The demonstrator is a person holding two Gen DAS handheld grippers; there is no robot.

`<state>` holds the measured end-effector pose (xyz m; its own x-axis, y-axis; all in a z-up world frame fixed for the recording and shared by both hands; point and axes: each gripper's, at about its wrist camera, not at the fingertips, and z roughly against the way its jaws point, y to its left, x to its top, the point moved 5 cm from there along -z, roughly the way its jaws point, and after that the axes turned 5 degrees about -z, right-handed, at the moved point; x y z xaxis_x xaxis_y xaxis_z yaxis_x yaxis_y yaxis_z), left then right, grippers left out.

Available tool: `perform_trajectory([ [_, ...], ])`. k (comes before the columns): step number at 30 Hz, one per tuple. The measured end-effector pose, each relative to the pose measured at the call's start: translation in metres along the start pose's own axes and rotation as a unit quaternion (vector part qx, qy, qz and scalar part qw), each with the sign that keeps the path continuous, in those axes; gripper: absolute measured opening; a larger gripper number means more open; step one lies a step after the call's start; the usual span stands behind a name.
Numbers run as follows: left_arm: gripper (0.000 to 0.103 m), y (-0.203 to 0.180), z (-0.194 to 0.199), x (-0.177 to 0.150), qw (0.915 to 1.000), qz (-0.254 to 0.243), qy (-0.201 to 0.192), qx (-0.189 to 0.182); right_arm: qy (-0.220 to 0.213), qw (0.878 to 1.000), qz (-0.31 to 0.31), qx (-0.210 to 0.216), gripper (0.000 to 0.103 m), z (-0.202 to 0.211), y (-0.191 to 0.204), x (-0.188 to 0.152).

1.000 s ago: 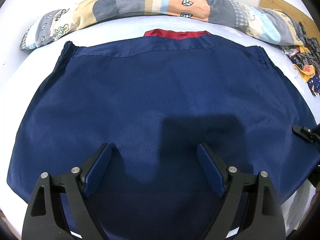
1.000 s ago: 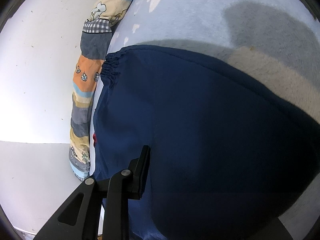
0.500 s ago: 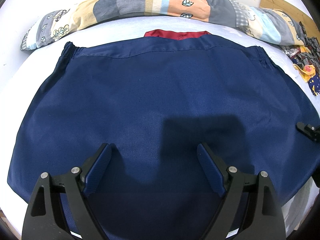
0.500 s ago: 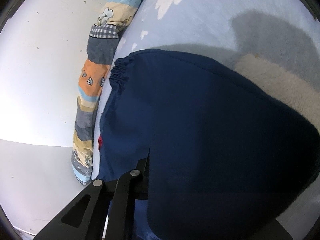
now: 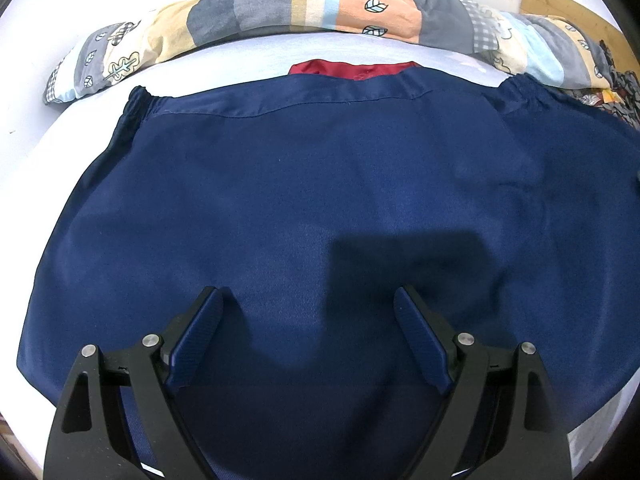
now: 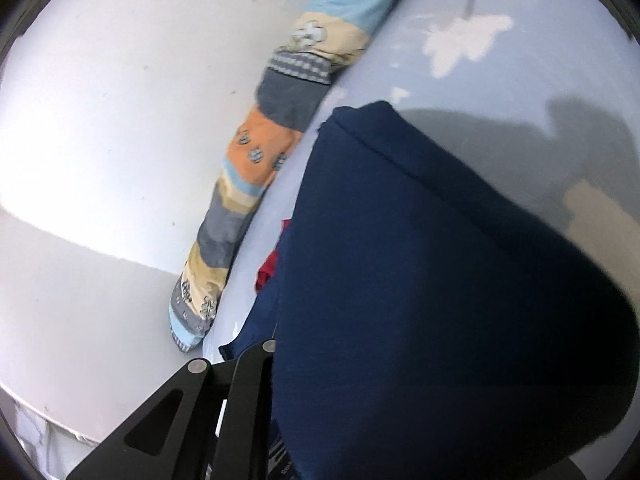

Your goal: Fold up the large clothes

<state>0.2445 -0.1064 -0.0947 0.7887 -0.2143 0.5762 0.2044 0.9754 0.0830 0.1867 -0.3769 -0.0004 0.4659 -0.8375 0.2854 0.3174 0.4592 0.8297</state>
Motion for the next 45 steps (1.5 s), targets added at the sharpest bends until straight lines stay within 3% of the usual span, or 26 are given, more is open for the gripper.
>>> perform_trajectory([
  [24,0.088,0.000,0.000,0.000,1.0000,0.000,0.001,-0.001,-0.002,1.000,0.012,-0.007,0.016,-0.003,0.009,-0.003],
  [30,0.088,0.008,0.003,0.001,0.9997,0.014,0.006,-0.020,-0.005,1.000,0.019,-0.013,0.016,-0.004,0.014,-0.002],
  [33,0.088,0.029,0.014,0.005,0.9988,0.040,-0.006,-0.028,-0.009,0.999,0.036,-0.020,0.016,-0.005,0.023,-0.003],
  [38,0.088,0.085,0.024,-0.004,0.9980,0.061,-0.011,0.007,-0.020,0.994,0.098,-0.049,0.016,-0.007,0.051,-0.016],
  [42,0.088,0.135,0.018,-0.028,0.9952,0.094,0.026,0.009,-0.031,0.978,0.188,-0.081,0.017,-0.019,0.098,-0.051],
  [45,0.088,0.180,0.029,-0.039,0.9924,0.122,0.015,0.011,-0.029,0.965,0.243,-0.094,0.017,-0.035,0.135,-0.086],
])
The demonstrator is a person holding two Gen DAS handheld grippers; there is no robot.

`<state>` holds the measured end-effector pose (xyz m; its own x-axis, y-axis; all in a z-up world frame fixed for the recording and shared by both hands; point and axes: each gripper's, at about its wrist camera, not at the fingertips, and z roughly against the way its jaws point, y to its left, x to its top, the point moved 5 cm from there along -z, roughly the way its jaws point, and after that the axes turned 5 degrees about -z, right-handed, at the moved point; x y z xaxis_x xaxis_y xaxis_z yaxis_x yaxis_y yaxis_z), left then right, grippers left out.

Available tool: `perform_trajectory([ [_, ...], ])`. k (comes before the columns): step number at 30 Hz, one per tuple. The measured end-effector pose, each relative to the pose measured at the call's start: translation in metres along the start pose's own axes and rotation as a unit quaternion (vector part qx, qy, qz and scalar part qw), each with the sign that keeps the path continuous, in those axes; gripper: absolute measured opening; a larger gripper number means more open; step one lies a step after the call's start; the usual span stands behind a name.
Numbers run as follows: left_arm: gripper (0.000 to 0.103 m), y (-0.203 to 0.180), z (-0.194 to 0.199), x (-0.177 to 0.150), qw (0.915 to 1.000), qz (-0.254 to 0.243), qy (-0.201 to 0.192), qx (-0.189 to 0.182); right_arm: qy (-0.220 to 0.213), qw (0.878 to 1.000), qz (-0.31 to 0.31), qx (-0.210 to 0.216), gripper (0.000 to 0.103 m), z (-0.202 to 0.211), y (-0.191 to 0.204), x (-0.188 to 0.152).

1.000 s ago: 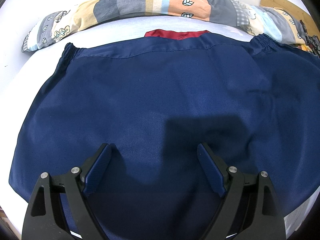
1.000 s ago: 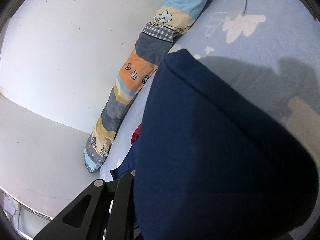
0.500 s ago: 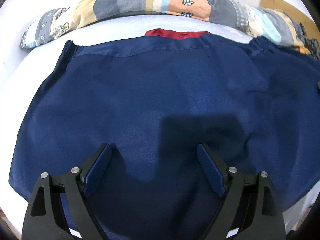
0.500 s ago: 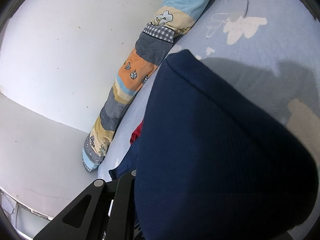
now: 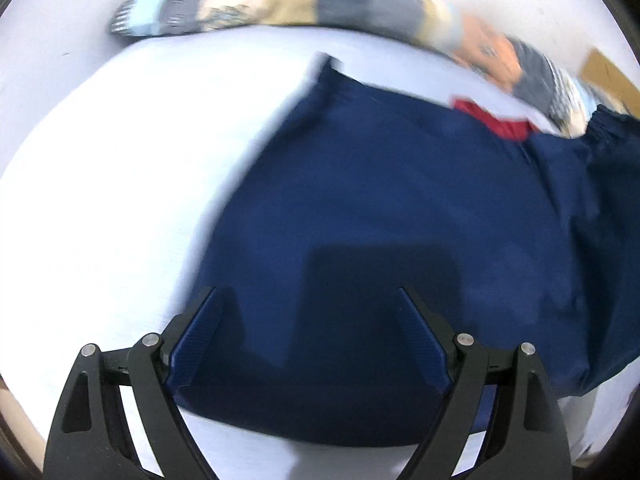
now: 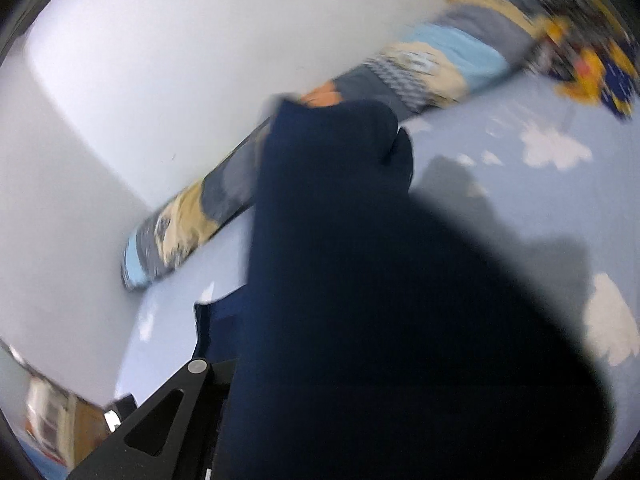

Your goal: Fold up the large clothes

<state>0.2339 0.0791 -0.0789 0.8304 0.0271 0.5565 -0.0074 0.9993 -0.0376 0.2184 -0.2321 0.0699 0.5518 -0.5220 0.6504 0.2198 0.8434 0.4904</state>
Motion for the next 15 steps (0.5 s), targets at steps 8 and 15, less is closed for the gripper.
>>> perform_trajectory([
  [8,0.088,0.128,0.038,0.004,0.9905,0.117,-0.060,0.041,0.029,0.977,0.205,-0.055,0.018,-0.081,0.153,-0.113],
  [15,0.088,0.173,0.036,-0.008,0.9814,0.186,-0.047,0.008,0.074,0.957,0.265,-0.090,0.018,-0.139,0.175,-0.184],
])
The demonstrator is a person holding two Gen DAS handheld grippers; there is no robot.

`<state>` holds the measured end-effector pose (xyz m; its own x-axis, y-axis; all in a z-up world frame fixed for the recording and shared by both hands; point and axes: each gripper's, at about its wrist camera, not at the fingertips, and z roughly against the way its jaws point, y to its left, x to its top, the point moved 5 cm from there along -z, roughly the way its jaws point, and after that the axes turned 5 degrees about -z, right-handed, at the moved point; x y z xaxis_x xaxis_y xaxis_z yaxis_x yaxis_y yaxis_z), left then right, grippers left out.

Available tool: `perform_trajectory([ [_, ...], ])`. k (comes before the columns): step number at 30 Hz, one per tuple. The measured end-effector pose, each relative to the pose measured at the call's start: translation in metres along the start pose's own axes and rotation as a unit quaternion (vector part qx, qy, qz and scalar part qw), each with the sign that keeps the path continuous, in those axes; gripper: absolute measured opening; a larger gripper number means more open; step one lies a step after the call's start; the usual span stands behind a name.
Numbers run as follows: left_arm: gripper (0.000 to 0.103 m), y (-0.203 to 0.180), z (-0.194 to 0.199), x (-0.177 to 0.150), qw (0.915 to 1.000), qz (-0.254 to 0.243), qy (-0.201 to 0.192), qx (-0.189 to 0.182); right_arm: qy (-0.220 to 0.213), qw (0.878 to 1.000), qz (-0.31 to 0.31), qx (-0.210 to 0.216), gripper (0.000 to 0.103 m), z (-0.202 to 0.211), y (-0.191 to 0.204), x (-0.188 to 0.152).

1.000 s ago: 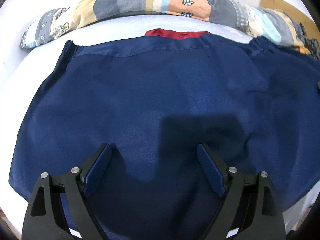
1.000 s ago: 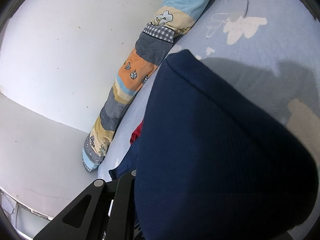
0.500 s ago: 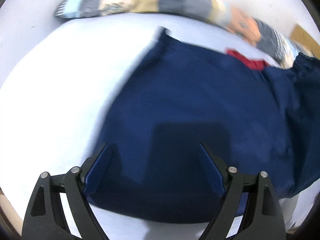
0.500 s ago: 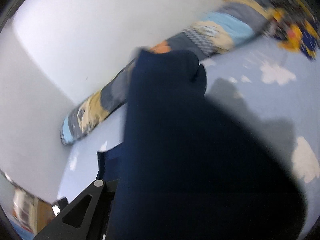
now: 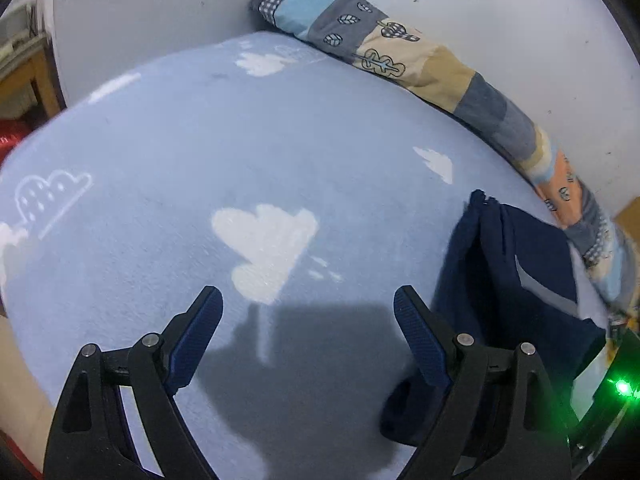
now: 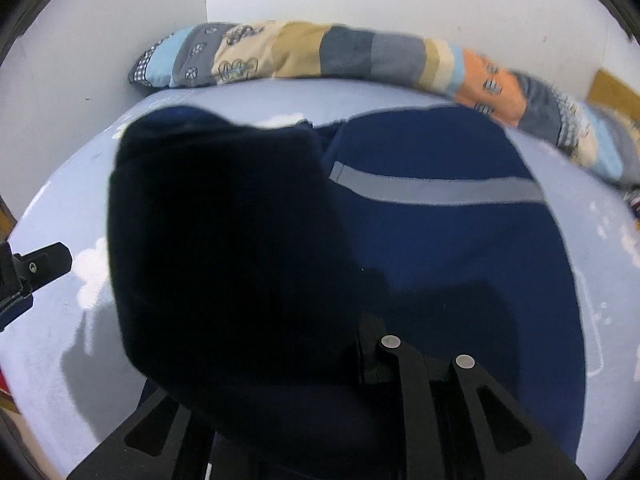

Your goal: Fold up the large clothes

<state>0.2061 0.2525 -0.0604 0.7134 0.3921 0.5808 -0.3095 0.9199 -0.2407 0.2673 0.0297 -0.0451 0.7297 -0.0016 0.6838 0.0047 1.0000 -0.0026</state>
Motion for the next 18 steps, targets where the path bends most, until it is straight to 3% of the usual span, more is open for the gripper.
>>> perform_trajectory([
  [3,0.088,-0.004,0.002,0.004,0.9999,-0.010,-0.010,0.004,-0.022,1.000,-0.007,0.009,0.018,0.022,0.005,0.012],
  [5,0.088,-0.005,0.004,0.003,0.9999,-0.007,-0.013,0.002,-0.026,0.999,0.019,0.001,0.018,0.027,0.017,0.011],
  [8,0.088,-0.007,0.001,0.001,1.0000,-0.004,-0.004,-0.007,0.004,0.997,0.071,-0.032,0.021,0.005,0.031,-0.014],
  [9,0.088,-0.005,0.001,0.002,0.9999,-0.002,-0.003,-0.010,0.015,0.995,0.085,-0.041,0.026,-0.002,0.033,-0.022],
  [10,0.088,-0.004,0.001,0.001,0.9999,0.000,-0.003,-0.012,0.023,0.991,0.119,-0.059,0.028,-0.009,0.038,-0.034],
  [13,0.088,-0.002,0.003,0.004,0.9999,0.000,-0.007,-0.009,-0.006,0.972,0.211,-0.104,0.033,0.002,0.054,-0.053],
  [18,0.088,0.001,0.001,0.003,0.9999,0.010,-0.002,-0.010,-0.010,0.967,0.247,-0.063,0.041,0.033,0.052,-0.077],
])
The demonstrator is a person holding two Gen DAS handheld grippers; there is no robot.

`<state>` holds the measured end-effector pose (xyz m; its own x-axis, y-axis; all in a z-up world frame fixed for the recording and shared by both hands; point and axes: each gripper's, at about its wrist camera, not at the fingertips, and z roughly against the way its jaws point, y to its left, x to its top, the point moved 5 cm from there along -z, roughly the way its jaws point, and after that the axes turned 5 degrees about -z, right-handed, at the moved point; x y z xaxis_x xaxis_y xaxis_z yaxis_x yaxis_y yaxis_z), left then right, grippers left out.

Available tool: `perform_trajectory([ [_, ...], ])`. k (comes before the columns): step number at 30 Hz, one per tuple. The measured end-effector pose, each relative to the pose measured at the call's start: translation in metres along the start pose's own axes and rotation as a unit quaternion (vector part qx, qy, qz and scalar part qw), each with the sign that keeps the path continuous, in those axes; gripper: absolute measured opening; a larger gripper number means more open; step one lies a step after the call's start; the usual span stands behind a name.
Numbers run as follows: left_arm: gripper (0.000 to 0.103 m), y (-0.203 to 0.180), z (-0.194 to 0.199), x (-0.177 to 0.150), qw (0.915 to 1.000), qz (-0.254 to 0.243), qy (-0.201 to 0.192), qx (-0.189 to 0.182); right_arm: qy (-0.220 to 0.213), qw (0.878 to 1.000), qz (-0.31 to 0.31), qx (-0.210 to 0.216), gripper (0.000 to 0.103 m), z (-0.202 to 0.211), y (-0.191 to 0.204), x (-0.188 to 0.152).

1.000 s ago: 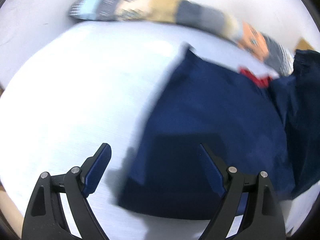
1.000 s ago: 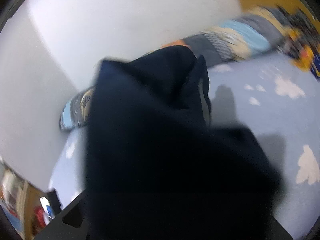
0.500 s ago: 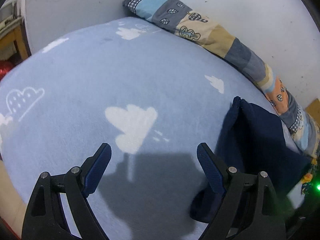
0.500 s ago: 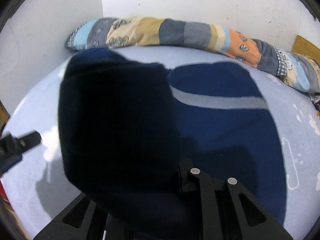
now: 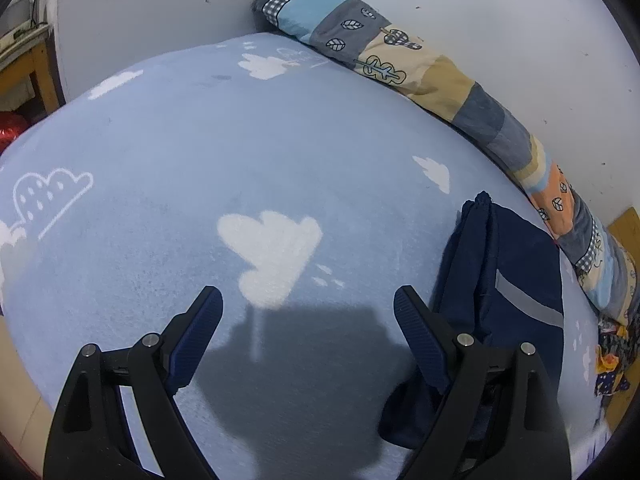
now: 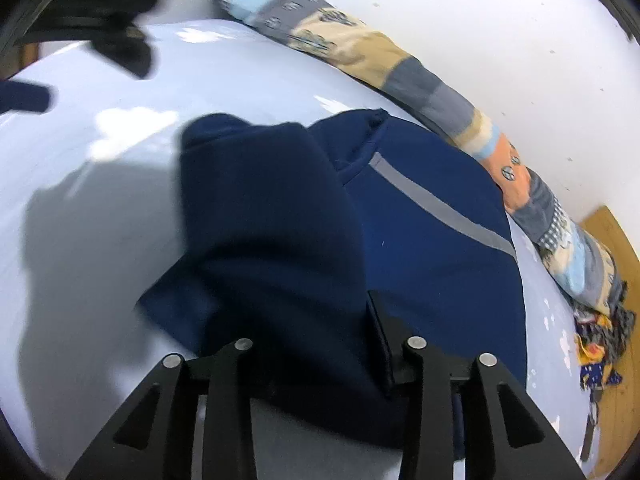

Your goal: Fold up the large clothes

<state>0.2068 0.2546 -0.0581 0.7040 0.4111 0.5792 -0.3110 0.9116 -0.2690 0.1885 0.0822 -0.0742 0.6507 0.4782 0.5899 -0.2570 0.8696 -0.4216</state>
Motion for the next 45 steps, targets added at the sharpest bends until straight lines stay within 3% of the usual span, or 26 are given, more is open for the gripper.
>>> perform_trajectory([
  [2,0.088,-0.002,-0.001,-0.001,1.0000,0.000,0.002,-0.006,0.000,0.999,0.024,0.042,0.046,0.019,0.001,-0.013],
  [3,0.088,-0.005,-0.001,-0.002,1.0000,-0.005,0.002,-0.007,0.010,0.996,0.025,0.082,0.056,0.028,0.001,-0.024],
  [4,0.088,-0.006,-0.002,-0.002,0.9999,-0.009,0.002,-0.008,0.024,0.991,0.015,0.133,0.058,0.034,-0.007,-0.029],
  [6,0.088,-0.014,-0.002,-0.003,0.9996,-0.023,0.004,-0.015,0.054,0.973,-0.028,0.224,0.053,0.046,-0.031,-0.041],
  [9,0.088,-0.025,-0.003,-0.008,0.9989,-0.038,0.010,-0.025,0.030,0.953,-0.135,0.269,0.044,0.061,-0.098,-0.042],
  [11,0.088,-0.037,-0.003,-0.011,0.9978,-0.053,0.013,-0.037,0.005,0.950,-0.181,0.255,0.038,0.064,-0.136,-0.038],
  [13,0.088,-0.053,0.000,-0.013,0.9957,-0.080,0.005,-0.045,-0.016,0.957,-0.205,0.205,0.032,0.062,-0.175,-0.033],
  [15,0.088,-0.068,0.003,-0.015,0.9932,-0.104,-0.006,-0.053,-0.021,0.957,-0.218,0.189,0.023,0.050,-0.195,-0.025],
  [18,0.088,-0.094,0.000,-0.023,0.9860,-0.153,-0.001,-0.066,-0.007,0.957,-0.210,0.198,0.021,0.030,-0.189,-0.031],
  [20,0.088,-0.106,-0.010,-0.032,0.9812,-0.183,0.019,-0.059,0.033,0.958,-0.192,0.211,0.020,-0.002,-0.170,-0.048],
  [23,0.089,-0.115,-0.032,-0.051,0.9722,-0.223,0.062,-0.038,0.066,0.973,-0.129,0.177,0.018,-0.042,-0.149,-0.075],
  [25,0.089,-0.119,-0.041,-0.058,0.9675,-0.236,0.082,-0.037,0.073,0.970,-0.142,0.182,0.018,-0.048,-0.150,-0.072],
  [29,0.089,-0.125,-0.034,-0.051,0.9665,-0.247,0.065,-0.022,0.086,0.956,-0.171,0.221,0.018,-0.044,-0.163,-0.064],
  [31,0.089,-0.128,-0.023,-0.043,0.9705,-0.237,0.038,-0.027,0.067,0.937,-0.223,0.261,0.020,-0.032,-0.184,-0.051],
  [33,0.089,-0.132,-0.013,-0.037,0.9714,-0.236,0.013,-0.025,0.029,0.928,-0.257,0.269,0.022,-0.022,-0.209,-0.028],
  [36,0.089,-0.141,-0.008,-0.032,0.9690,-0.246,-0.002,-0.020,0.008,0.939,-0.268,0.216,0.027,-0.034,-0.245,0.019],
  [39,0.089,-0.148,-0.015,-0.037,0.9661,-0.256,0.020,-0.029,0.016,0.945,-0.277,0.173,0.028,-0.066,-0.267,0.055],
  [42,0.089,-0.150,-0.023,-0.045,0.9610,-0.273,0.042,-0.016,0.028,0.941,-0.298,0.160,0.028,-0.108,-0.274,0.084],
  [45,0.089,-0.148,-0.030,-0.046,0.9605,-0.273,0.056,-0.008,0.072,0.932,-0.319,0.156,0.028,-0.154,-0.270,0.086],
])
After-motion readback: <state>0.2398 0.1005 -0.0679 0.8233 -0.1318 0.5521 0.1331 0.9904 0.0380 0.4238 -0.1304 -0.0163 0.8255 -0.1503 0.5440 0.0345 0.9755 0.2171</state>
